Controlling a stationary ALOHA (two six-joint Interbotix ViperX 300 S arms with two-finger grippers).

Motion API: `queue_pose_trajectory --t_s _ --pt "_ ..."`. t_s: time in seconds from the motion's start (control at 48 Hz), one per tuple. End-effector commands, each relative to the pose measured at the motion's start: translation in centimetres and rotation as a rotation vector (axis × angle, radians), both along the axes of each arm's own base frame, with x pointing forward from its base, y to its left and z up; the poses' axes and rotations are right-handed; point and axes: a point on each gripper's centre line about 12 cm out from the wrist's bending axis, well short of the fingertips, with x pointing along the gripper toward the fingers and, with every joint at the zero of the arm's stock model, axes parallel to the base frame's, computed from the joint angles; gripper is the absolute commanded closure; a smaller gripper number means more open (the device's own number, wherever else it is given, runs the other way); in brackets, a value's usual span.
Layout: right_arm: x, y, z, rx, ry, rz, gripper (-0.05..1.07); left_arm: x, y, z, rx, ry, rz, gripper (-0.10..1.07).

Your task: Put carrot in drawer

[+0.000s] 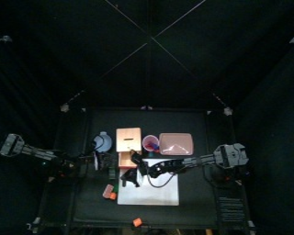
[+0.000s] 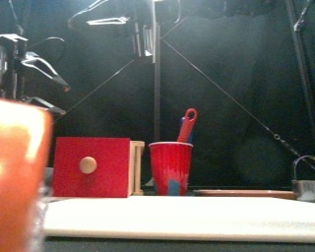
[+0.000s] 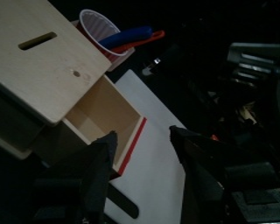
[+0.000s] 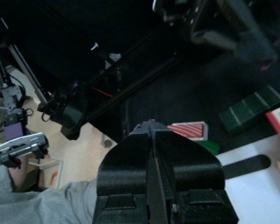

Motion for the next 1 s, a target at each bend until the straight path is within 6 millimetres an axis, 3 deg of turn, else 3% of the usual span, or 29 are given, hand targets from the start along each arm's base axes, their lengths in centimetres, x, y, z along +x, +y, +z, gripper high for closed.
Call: queue_pose_trajectory --t_s 0.0,0.292,0.5,0.729,0.979 --pt "0.3 0.7 1.0 0.034 -0.020 -0.001 0.63 0.3 0.1 0.5 0.006 -0.013 0.004 0.10" --pt "2.1 2.6 -1.6 0.054 0.041 -0.020 0.27 0.0 0.1 0.0 0.005 -0.003 0.005 0.10" --pt "3.7 5.3 -4.3 -0.093 0.051 0.057 0.04 -0.3 0.1 -0.4 0.007 0.012 0.003 0.10" --pt "5.1 6.3 -6.4 -0.246 0.078 0.049 0.00 -0.5 0.2 -0.8 0.009 0.024 0.003 0.10" --pt "6.0 6.6 -7.3 -0.444 0.124 -0.006 0.00 -0.7 0.2 -1.2 0.010 0.037 0.002 0.10"
